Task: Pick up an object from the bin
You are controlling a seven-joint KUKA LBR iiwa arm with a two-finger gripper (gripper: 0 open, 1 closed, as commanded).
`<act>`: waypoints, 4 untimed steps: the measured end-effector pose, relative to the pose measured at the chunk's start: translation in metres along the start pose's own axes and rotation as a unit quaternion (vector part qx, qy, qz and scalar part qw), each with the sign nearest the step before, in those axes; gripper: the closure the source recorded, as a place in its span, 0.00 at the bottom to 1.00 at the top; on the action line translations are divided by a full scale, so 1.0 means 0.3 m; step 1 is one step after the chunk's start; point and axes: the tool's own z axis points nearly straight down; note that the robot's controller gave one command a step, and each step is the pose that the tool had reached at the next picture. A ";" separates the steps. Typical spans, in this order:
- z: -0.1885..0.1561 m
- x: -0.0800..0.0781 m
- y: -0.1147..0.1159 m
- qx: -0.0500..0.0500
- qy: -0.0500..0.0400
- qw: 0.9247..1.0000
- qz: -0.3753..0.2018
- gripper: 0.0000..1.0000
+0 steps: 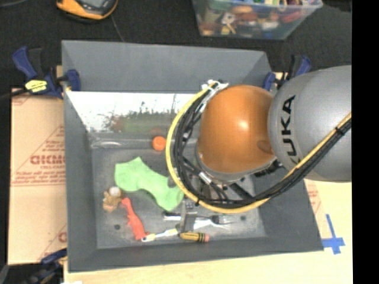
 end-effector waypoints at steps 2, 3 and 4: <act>0.373 -0.261 -0.045 -0.002 -0.007 0.997 0.071 0.00; 0.228 -0.022 -0.367 0.000 -0.007 1.000 0.001 0.00; 0.414 -0.331 -0.045 -0.004 -0.008 0.993 0.120 0.00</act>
Offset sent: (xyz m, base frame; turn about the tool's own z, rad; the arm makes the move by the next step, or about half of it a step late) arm 0.1012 -0.0177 -0.1563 0.1945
